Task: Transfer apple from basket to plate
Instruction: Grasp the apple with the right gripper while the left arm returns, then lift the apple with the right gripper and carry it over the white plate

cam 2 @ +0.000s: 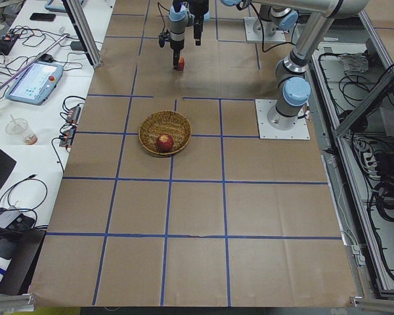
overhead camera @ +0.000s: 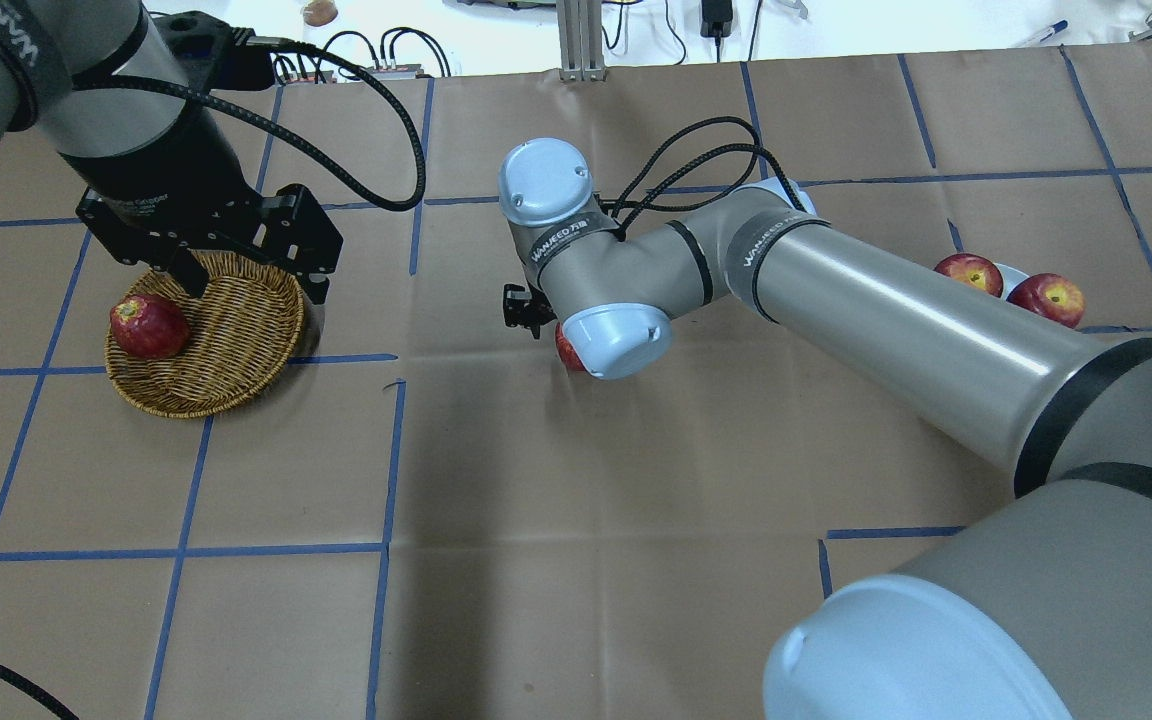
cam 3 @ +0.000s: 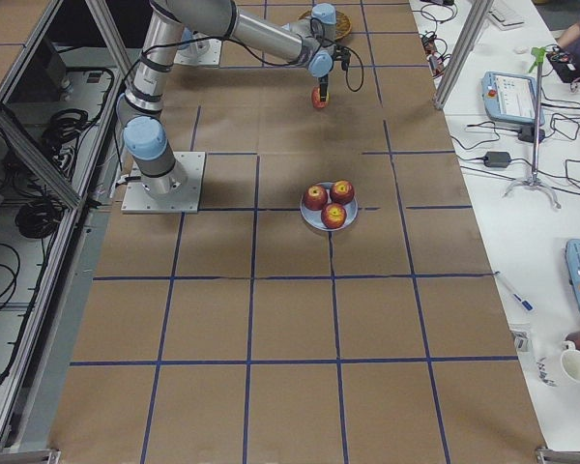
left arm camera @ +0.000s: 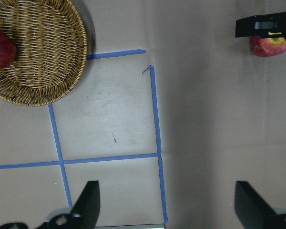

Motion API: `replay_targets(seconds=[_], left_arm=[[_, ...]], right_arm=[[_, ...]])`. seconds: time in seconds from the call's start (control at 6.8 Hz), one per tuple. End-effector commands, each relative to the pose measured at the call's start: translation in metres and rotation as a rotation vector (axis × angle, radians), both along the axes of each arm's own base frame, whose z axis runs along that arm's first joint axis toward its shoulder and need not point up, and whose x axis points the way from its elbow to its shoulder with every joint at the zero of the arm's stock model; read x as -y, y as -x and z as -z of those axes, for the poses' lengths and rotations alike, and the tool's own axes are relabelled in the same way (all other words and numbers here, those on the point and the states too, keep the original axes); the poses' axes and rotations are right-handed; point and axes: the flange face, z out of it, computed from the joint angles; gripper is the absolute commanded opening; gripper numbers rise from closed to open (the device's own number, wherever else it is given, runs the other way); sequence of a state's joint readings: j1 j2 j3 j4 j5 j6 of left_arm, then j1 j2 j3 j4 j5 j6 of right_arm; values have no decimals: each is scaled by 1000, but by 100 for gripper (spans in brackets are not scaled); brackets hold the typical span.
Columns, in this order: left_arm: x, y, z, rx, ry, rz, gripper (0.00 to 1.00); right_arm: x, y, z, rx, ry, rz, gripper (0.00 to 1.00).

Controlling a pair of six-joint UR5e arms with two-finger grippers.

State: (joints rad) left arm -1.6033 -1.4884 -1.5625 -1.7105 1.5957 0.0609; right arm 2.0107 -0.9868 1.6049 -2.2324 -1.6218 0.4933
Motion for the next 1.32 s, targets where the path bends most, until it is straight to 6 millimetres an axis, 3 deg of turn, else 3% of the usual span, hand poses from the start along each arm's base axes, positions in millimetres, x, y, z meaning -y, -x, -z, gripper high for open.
replay_targets(seconds=[0.0, 0.15, 0.29, 0.44, 0.59, 0.74, 0.88, 1.18], left_arm=[[-1, 1, 1, 0, -3, 2, 100], [0, 0, 1, 0, -3, 2, 100], [0, 0, 1, 0, -3, 3, 100], [-1, 0, 0, 1, -3, 3, 100], [-1, 0, 0, 1, -3, 3, 100], [-1, 0, 0, 1, -3, 3, 100], [-1, 0, 0, 2, -3, 6, 100], [-3, 1, -2, 2, 3, 8, 100]], right_arm=[[-6, 4, 11, -2, -25, -2, 80], [-5, 3, 7, 1, -20, -2, 54], [-2, 6, -1, 5, -8, 4, 45], [7, 12, -25, 17, 25, 17, 44], [16, 26, -69, 19, 35, 21, 44], [30, 76, -117, 1, 4, 23, 44], [44, 141, -148, -6, -8, 8, 45], [58, 266, -185, -22, -43, -62, 45]])
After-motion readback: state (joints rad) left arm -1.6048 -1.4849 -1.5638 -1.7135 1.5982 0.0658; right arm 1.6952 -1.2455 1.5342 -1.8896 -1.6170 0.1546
